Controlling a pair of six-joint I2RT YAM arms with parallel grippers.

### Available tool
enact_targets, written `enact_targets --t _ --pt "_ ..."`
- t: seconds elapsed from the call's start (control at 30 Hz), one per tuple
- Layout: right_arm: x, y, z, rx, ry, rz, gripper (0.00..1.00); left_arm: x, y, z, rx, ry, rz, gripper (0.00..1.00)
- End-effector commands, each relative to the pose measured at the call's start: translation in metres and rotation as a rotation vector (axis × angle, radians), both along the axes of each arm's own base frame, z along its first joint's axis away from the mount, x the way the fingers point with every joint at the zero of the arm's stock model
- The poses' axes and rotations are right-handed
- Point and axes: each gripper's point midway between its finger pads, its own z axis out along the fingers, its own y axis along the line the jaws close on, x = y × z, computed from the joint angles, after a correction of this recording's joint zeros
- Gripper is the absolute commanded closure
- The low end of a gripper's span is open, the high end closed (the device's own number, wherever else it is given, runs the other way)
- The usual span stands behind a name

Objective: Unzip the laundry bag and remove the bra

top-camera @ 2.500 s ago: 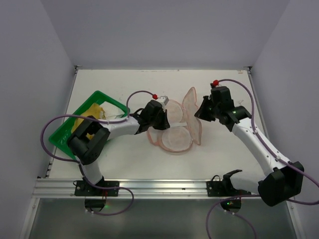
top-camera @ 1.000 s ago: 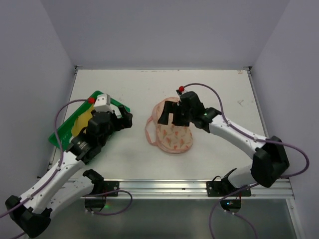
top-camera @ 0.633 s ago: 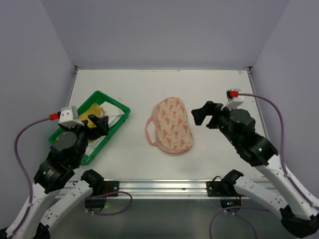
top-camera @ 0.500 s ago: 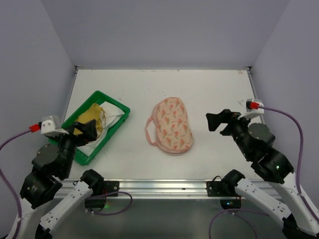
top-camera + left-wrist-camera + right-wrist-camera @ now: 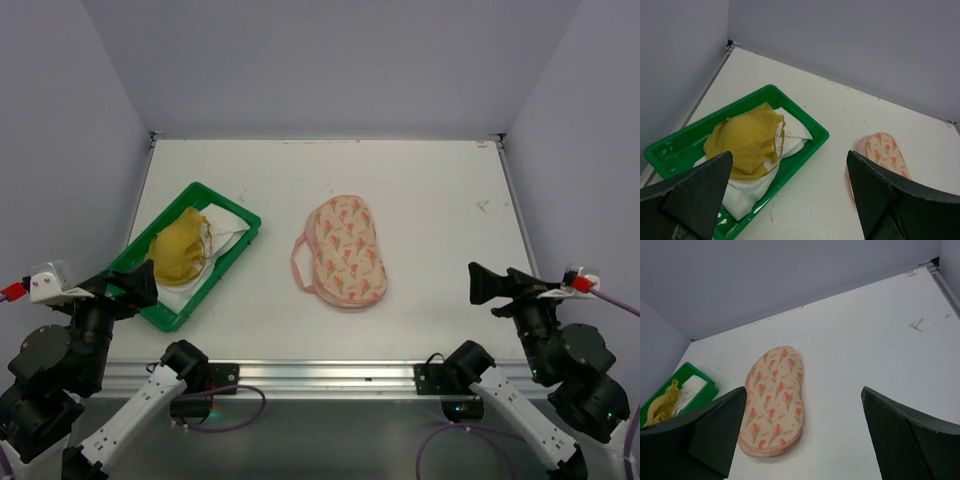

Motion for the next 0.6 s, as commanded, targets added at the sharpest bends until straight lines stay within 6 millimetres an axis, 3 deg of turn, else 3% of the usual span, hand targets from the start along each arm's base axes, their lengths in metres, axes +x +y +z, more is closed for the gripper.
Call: enact_targets --t 0.0,0.57 --pt "-0.005 -0.016 -0.005 -0.004 -0.011 -0.060 0.01 -0.011 0.012 -0.009 -0.002 0.020 0.034 0.00" --pt "-0.008 -0.012 -0.006 0.029 -0.018 -0.031 0.01 -0.020 0.013 -0.018 -0.071 0.039 0.030 0.00"
